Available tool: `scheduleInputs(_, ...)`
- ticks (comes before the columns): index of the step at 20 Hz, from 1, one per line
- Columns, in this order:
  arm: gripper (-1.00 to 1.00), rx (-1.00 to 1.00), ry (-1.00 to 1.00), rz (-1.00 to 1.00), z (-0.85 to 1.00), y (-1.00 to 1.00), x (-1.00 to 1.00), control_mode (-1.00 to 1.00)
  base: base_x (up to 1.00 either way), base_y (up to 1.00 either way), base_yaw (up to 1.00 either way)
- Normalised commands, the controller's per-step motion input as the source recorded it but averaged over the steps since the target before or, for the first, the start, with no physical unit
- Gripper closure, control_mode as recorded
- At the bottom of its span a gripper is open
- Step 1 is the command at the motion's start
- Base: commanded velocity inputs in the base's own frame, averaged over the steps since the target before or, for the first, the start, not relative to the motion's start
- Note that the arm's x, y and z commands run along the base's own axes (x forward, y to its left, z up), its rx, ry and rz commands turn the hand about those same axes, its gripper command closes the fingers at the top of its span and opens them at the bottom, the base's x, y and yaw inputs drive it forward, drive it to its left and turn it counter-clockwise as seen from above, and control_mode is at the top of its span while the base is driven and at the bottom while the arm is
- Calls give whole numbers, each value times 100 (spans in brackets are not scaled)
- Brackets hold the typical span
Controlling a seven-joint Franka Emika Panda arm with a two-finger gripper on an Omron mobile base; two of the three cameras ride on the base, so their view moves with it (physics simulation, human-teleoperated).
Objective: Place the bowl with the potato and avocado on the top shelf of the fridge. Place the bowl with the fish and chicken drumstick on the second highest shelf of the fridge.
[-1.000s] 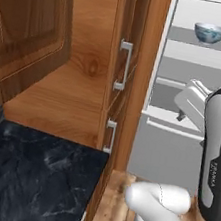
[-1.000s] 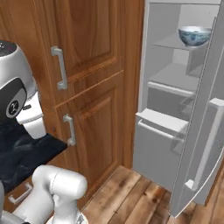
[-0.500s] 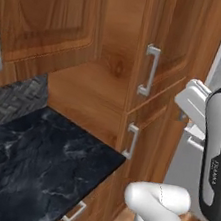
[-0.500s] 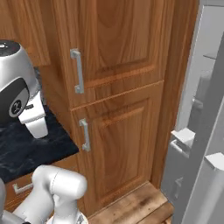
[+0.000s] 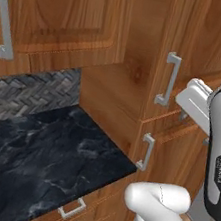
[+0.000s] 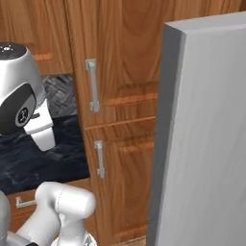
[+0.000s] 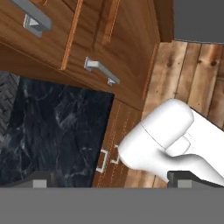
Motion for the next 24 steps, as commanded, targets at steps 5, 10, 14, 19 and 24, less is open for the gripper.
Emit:
scheduleInputs(5,-100,0,0,0,0,0,0,100,-41,-14,33)
scheduleInputs(10,-100,0,0,0,0,0,0,100,3,41,42)
scheduleInputs(14,-100,0,0,0,0,0,0,100,56,48,38)
scheduleInputs(19,-100,0,0,0,0,0,0,100,8,71,41)
scheduleInputs(24,-100,0,0,0,0,0,0,100,-20,63,52)
